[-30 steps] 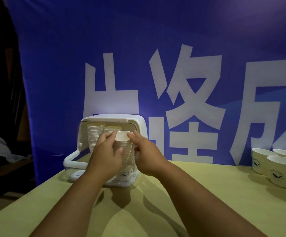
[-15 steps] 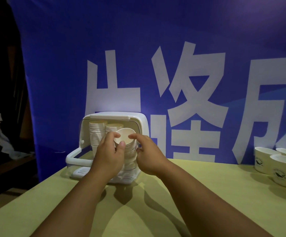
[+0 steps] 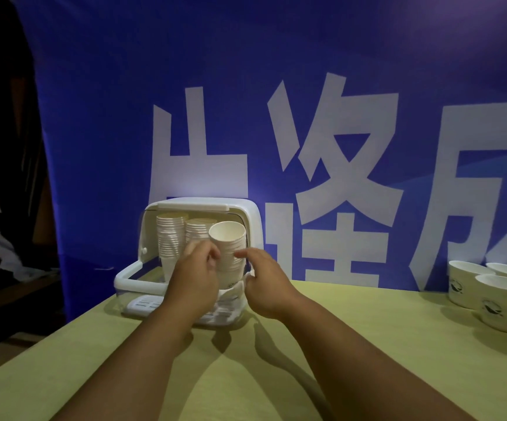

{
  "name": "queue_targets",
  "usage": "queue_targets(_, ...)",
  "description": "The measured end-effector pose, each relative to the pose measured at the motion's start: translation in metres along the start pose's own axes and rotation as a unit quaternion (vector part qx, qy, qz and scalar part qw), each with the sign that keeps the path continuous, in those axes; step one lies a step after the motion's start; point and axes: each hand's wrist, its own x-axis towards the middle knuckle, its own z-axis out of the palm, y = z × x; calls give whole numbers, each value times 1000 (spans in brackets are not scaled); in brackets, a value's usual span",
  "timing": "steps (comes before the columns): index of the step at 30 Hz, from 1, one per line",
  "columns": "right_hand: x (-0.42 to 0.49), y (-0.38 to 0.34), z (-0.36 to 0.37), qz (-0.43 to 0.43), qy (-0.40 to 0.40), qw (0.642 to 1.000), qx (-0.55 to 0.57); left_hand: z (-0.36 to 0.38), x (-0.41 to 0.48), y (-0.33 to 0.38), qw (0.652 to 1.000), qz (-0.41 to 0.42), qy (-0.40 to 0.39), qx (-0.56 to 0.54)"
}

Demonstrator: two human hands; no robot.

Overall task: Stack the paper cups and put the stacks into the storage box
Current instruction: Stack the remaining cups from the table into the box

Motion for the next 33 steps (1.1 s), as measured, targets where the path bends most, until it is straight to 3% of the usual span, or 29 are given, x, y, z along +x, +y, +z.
queue_targets(8, -4, 5, 1, 11, -62, 996, -68, 0, -5, -7, 983, -18, -141, 120)
queue_targets(16, -8, 8, -6, 24, 13, 999, -43, 4, -5, -4, 992, 3, -88, 91)
queue_targets(21, -24, 9, -29, 40, 98, 981, -161, 3, -9, 9, 991, 40, -75, 100)
queue_targets(27, -65, 24, -71, 76, 81, 964, -240, 15, -27, 39, 974, 74, -177, 122)
queue_targets(33, -130, 56, -133, 178, 61, 945, -268, 44, -53, 76, 954, 74, -279, 78)
